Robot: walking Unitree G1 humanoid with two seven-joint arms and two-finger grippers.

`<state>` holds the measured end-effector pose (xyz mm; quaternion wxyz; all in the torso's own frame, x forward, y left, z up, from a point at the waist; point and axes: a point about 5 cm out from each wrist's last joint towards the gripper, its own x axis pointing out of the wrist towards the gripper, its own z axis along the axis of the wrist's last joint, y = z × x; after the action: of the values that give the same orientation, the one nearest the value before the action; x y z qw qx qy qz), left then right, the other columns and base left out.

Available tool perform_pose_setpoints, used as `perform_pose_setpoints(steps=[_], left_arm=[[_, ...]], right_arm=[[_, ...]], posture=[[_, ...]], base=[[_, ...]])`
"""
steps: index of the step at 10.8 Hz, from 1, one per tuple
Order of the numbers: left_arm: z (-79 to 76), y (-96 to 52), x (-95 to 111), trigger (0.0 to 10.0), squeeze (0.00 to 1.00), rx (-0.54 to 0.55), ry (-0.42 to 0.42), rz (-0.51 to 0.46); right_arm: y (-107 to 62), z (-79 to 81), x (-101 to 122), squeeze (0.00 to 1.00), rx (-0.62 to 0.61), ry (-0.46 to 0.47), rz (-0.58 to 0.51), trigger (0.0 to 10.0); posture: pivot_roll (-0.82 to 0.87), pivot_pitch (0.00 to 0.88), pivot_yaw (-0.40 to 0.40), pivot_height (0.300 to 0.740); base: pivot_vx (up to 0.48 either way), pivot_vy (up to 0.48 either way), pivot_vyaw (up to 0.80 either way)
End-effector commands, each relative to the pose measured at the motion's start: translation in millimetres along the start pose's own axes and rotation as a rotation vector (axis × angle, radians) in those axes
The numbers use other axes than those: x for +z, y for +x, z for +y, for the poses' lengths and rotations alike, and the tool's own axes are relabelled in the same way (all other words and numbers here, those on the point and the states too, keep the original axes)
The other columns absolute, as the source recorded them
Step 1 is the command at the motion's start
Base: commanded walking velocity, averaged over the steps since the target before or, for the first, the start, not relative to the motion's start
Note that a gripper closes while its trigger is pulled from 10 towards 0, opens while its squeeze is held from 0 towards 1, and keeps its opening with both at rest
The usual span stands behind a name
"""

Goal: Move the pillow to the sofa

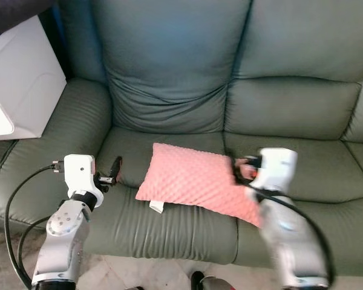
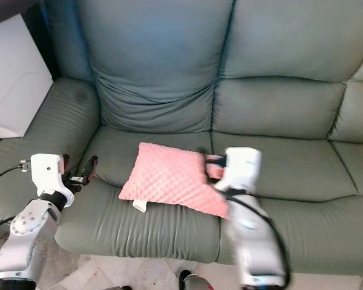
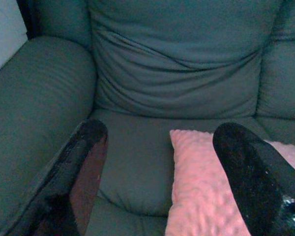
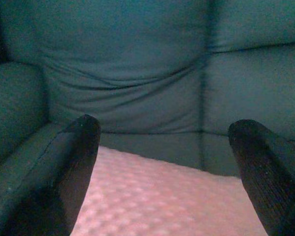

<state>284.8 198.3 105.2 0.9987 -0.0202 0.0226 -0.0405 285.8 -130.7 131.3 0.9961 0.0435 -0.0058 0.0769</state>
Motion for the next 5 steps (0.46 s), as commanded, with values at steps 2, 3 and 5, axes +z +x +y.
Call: perform_pose_setpoints(steps=[2,3,5], left_arm=[[-4.6,-5.2,3,10.0,0.00,0.003,-0.006,-0.023],[-5.9,-7.0,1,10.0,0.00,0.001,-0.008,-0.019],[-4.3,-10.2,-1,10.0,0.00,0.014,-0.004,-0.018]], right_arm=[[-5.8,4.0,-3,0.00,0.017,-0.026,-0.008,10.0],[-7.4,1.4,-5,0.00,-0.005,-0.028,-0.003,10.0],[-8.8,-8.2,-6,0.00,-0.055,-0.027,-0.002,10.0]], posture=[[-0.05,0.168,-0.016,0.740],[-0.05,0.169,-0.016,0.740],[-0.06,0.166,-0.016,0.740]], base=[[0.000,0.000,0.00],[0.000,0.000,0.00],[0.000,0.000,0.00]])
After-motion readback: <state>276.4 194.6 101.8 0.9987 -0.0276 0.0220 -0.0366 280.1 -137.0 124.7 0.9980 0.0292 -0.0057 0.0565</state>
